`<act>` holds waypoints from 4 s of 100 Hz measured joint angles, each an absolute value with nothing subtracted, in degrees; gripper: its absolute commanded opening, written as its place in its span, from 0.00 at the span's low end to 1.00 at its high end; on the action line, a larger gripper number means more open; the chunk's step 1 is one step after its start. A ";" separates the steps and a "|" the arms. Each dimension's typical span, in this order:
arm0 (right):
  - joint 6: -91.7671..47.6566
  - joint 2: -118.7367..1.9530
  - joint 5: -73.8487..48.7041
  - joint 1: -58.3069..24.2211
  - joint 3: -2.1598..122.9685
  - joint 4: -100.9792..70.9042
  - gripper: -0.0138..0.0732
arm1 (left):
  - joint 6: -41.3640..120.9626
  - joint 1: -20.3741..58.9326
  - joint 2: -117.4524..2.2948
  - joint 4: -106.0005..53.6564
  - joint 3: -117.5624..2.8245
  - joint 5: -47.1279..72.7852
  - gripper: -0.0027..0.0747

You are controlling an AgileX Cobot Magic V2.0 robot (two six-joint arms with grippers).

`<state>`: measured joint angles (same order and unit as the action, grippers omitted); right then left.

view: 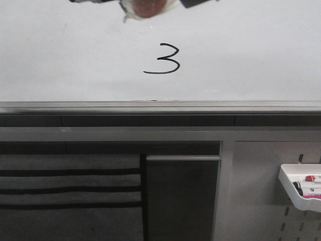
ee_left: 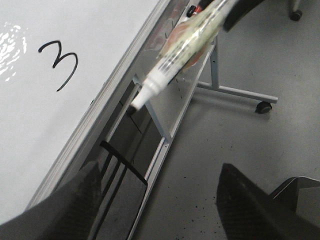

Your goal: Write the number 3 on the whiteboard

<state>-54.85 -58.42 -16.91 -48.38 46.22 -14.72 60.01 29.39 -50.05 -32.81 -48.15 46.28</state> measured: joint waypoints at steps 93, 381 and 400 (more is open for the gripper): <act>-55.24 -61.89 -13.00 -49.36 46.22 -14.72 0.10 | 75.52 40.11 -61.86 -21.40 -53.06 36.30 0.62; -60.68 -46.56 -24.23 -37.12 46.18 -19.73 0.54 | 47.17 9.21 -75.61 -44.88 -46.58 10.89 0.01; -60.59 -46.56 -25.63 -37.12 46.18 -20.44 0.54 | 47.17 9.21 -77.78 -46.94 -46.58 6.24 0.01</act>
<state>-60.59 -46.56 -25.63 -37.12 46.18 -20.44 47.17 9.21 -77.78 -46.94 -46.58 6.24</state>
